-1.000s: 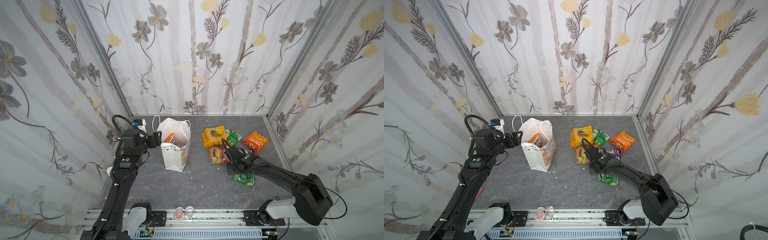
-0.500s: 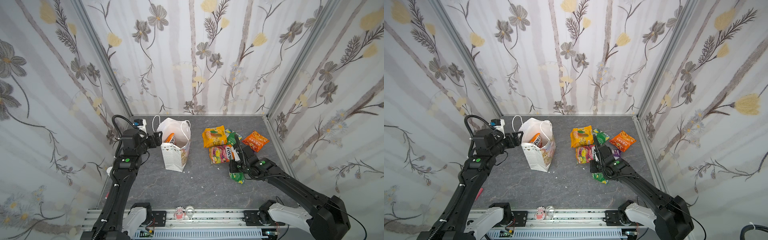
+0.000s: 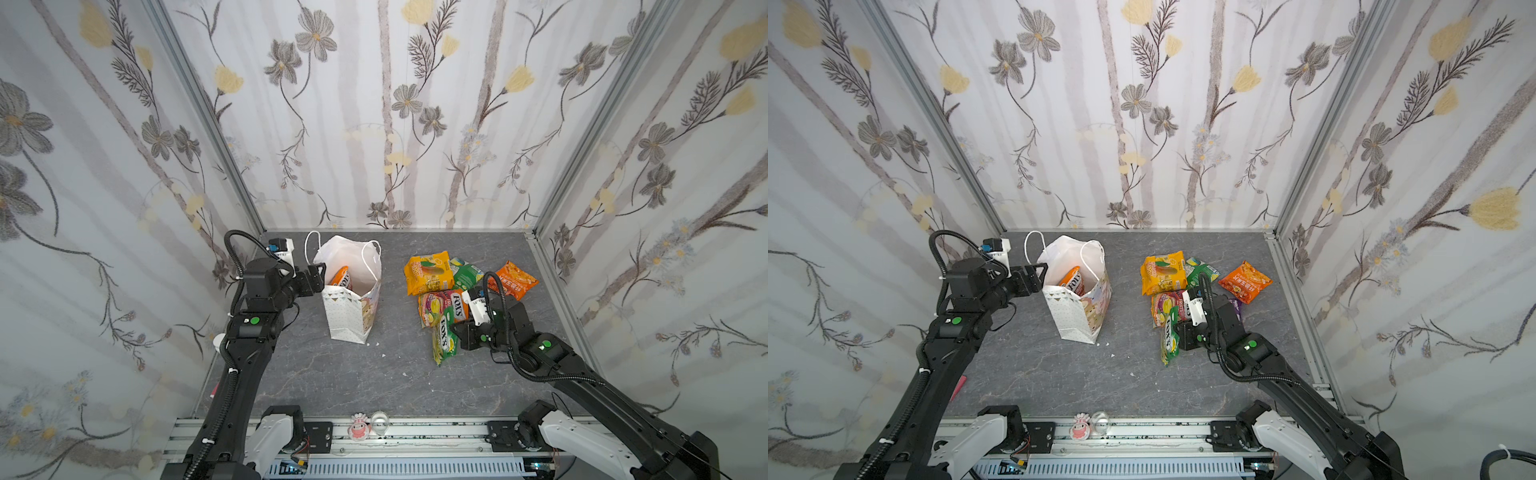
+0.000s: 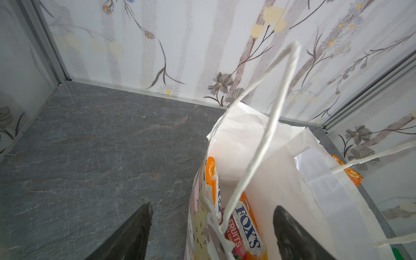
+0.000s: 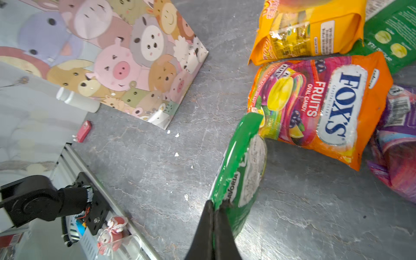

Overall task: Place the snacks into the paper bag
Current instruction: 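Close the right gripper on the green FOX'S packet's edge and lift it, then carry the green packet with the right gripper over the paper bag opening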

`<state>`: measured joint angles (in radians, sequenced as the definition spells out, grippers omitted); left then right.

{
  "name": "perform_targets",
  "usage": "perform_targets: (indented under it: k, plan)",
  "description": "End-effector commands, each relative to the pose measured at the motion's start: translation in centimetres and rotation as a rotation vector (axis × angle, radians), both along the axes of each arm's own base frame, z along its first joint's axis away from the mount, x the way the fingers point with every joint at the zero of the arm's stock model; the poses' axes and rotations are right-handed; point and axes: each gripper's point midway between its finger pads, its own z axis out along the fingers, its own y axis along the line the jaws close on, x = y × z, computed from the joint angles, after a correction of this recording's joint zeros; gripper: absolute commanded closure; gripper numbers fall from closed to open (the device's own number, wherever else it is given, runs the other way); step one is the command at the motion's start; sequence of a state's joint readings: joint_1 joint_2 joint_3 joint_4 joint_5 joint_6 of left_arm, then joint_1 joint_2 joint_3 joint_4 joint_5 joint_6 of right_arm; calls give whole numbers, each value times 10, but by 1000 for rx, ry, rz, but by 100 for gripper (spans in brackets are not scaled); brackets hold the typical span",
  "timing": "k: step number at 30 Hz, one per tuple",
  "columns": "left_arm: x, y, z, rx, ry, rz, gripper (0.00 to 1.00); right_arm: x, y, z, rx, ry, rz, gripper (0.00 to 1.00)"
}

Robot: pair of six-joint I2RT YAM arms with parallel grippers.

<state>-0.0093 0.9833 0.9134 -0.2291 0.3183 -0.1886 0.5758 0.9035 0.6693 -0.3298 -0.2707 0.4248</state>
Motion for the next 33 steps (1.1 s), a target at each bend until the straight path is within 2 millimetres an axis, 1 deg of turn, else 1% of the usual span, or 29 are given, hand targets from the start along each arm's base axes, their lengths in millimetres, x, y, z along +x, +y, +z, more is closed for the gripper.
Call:
perform_targets:
  k: [1,5,8,9,10,15,18,24,28,29,33]
  plan:
    - [3,0,9,-7,-40,1,16,6,14,27,76,-93,57,100]
    - [3,-1,9,-10,-38,-2,16,10,24,43,120,-128,89,100]
    - [3,-1,7,-10,-32,-5,16,12,35,62,170,-161,134,100]
    - [4,-1,6,-8,-30,-5,16,12,38,64,178,-163,146,100]
    - [3,-1,6,-6,-31,-5,16,14,42,81,199,-191,162,100]
    - [2,0,8,-3,-37,-1,16,18,52,105,211,-230,214,100]
    - [2,-1,9,-8,-41,-4,16,17,59,120,232,-245,257,100]
    - [2,-2,9,-14,-39,-9,16,12,75,172,338,-330,341,100]
    - [3,-2,8,-15,-36,-11,16,9,85,201,345,-391,379,100]
    - [3,-2,9,-15,-38,-10,16,9,87,204,346,-397,388,100]
    - [3,-2,8,-16,-37,-10,16,5,99,229,362,-447,432,100]
